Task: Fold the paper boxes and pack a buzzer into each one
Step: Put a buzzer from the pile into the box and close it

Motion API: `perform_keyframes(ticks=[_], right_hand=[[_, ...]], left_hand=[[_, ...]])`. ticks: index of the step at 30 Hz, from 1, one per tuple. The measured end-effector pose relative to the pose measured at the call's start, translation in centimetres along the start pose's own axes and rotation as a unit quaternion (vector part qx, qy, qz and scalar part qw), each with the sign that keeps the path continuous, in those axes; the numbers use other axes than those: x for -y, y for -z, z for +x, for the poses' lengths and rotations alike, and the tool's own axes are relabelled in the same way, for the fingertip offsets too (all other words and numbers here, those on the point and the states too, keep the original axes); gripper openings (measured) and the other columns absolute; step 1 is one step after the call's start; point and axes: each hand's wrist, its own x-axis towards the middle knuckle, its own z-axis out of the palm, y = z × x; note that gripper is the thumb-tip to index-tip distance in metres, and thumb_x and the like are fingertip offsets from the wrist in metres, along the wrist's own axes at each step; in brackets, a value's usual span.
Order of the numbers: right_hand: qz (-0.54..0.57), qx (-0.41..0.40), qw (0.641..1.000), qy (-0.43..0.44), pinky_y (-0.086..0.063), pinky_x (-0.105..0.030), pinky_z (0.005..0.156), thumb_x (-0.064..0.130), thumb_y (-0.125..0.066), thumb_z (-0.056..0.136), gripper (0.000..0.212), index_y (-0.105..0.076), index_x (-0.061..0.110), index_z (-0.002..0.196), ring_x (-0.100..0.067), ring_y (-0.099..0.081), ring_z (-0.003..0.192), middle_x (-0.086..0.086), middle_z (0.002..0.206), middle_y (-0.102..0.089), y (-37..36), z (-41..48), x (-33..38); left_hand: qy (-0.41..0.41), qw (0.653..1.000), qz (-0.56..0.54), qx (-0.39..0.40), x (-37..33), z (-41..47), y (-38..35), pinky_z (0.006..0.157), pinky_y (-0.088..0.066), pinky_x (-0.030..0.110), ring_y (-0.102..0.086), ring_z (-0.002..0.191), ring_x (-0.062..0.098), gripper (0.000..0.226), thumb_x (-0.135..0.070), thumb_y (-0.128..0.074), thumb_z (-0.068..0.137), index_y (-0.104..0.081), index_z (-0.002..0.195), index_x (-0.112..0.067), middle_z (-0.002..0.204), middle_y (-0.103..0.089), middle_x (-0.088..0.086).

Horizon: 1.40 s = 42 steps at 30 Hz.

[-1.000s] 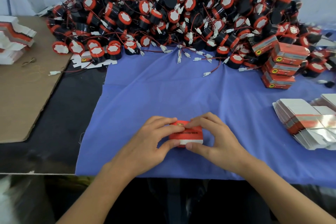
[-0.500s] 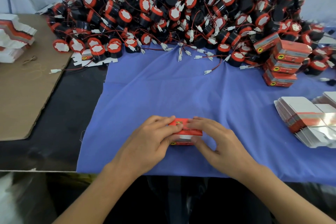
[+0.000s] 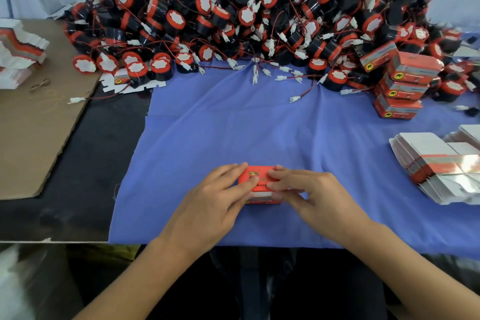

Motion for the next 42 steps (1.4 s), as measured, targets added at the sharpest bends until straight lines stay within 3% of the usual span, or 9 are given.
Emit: perform_keyframes(ticks=[7, 16, 19, 22, 25, 28, 31, 35, 42], right_hand=[[-0.114, -0.019, 0.99, 0.083, -0.061, -0.043, 0.091, 0.009, -0.057, 0.101, 0.027, -0.074, 0.007, 0.122, -0.017, -0.057, 0.134, -0.002, 0.135, -0.068, -0.7, -0.8, 0.5], [-0.163, -0.047, 0.978, 0.122, -0.05, -0.037, 0.106, 0.006, -0.054, 0.1, 0.039, -0.063, 0.009, 0.139, -0.02, -0.043, 0.147, -0.003, 0.153, -0.051, -2.6, -3.5, -0.8], [-0.072, -0.051, 0.996, 0.031, -0.046, -0.021, 0.106, -0.001, -0.061, 0.097, 0.047, -0.064, 0.019, 0.139, -0.008, -0.054, 0.135, 0.0, 0.161, -0.04, -3.0, -3.8, -0.3], [0.049, -0.137, 0.987, -0.072, -0.045, -0.011, 0.1, 0.003, -0.064, 0.096, 0.043, -0.069, 0.031, 0.128, 0.004, -0.058, 0.117, 0.008, 0.146, -0.052, -4.0, -3.6, 1.1], [0.222, -0.205, 0.936, -0.183, -0.053, -0.018, 0.095, -0.001, -0.067, 0.094, 0.043, -0.064, 0.032, 0.121, 0.001, -0.067, 0.112, 0.017, 0.118, -0.07, -5.3, -3.1, 2.4], [0.333, -0.251, 0.873, -0.255, -0.055, -0.027, 0.099, -0.005, -0.066, 0.094, 0.034, -0.064, 0.021, 0.117, -0.007, -0.07, 0.11, 0.008, 0.114, -0.075, -5.8, -3.1, 2.5], [0.343, -0.287, 0.852, -0.273, -0.053, -0.031, 0.103, -0.01, -0.063, 0.094, 0.037, -0.065, 0.015, 0.121, -0.011, -0.069, 0.114, -0.001, 0.119, -0.074, -5.2, -3.4, 2.5], [0.278, -0.314, 0.865, -0.275, -0.048, -0.027, 0.105, -0.007, -0.064, 0.092, 0.046, -0.067, 0.027, 0.123, -0.005, -0.063, 0.12, 0.008, 0.126, -0.067, -3.0, -3.6, 2.1], [0.212, -0.349, 0.879, -0.246, -0.049, -0.027, 0.105, -0.007, -0.06, 0.091, 0.053, -0.063, 0.023, 0.134, 0.0, -0.061, 0.122, 0.01, 0.129, -0.069, 4.8, -2.3, -1.4]], left_hand=[[-0.07, 0.994, 0.065, -0.05, 0.5, -1.0, -1.3, 0.114, -0.044, 0.036, -0.057, 0.132, 0.03, 0.036, -0.019, -0.055, 0.104, -0.068, 0.135, -0.008, 0.143, -0.062, 0.012], [-0.042, 0.994, 0.088, -0.056, -0.3, -1.9, -2.5, 0.114, -0.043, 0.034, -0.055, 0.135, 0.027, 0.044, -0.008, -0.06, 0.098, -0.062, 0.142, -0.009, 0.15, -0.055, 0.011], [0.034, 0.996, -0.039, -0.069, -0.9, -1.8, -2.9, 0.114, -0.041, 0.03, -0.054, 0.136, 0.02, 0.037, -0.013, -0.061, 0.103, -0.065, 0.139, -0.016, 0.152, -0.053, 0.005], [0.177, 0.953, -0.21, -0.131, -2.3, -1.5, -3.1, 0.102, -0.049, 0.018, -0.057, 0.13, 0.002, 0.031, -0.03, -0.067, 0.096, -0.073, 0.127, -0.031, 0.147, -0.056, -0.007], [0.299, 0.873, -0.322, -0.213, -3.3, -0.6, -3.4, 0.078, -0.053, 0.008, -0.068, 0.107, -0.003, 0.032, -0.023, -0.074, 0.093, -0.067, 0.119, -0.04, 0.125, -0.066, -0.017], [0.361, 0.833, -0.368, -0.201, -4.1, 0.1, -4.4, 0.084, -0.056, 0.021, -0.071, 0.095, -0.004, 0.017, -0.028, -0.076, 0.09, -0.067, 0.104, -0.033, 0.102, -0.076, -0.017], [0.35, 0.838, -0.379, -0.178, -5.4, 1.0, -5.2, 0.085, -0.057, 0.023, -0.072, 0.093, -0.002, 0.009, -0.027, -0.075, 0.092, -0.072, 0.1, -0.027, 0.098, -0.076, -0.022], [0.298, 0.848, -0.412, -0.153, -7.3, 3.2, -5.7, 0.083, -0.049, 0.005, -0.07, 0.104, -0.005, 0.023, -0.017, -0.072, 0.095, -0.073, 0.118, -0.02, 0.108, -0.077, -0.02], [0.199, 0.862, -0.457, -0.094, -11.3, 11.2, -6.0, 0.089, -0.047, 0.006, -0.065, 0.113, -0.009, 0.043, 0.004, -0.063, 0.095, -0.067, 0.128, -0.023, 0.12, -0.073, -0.02]])
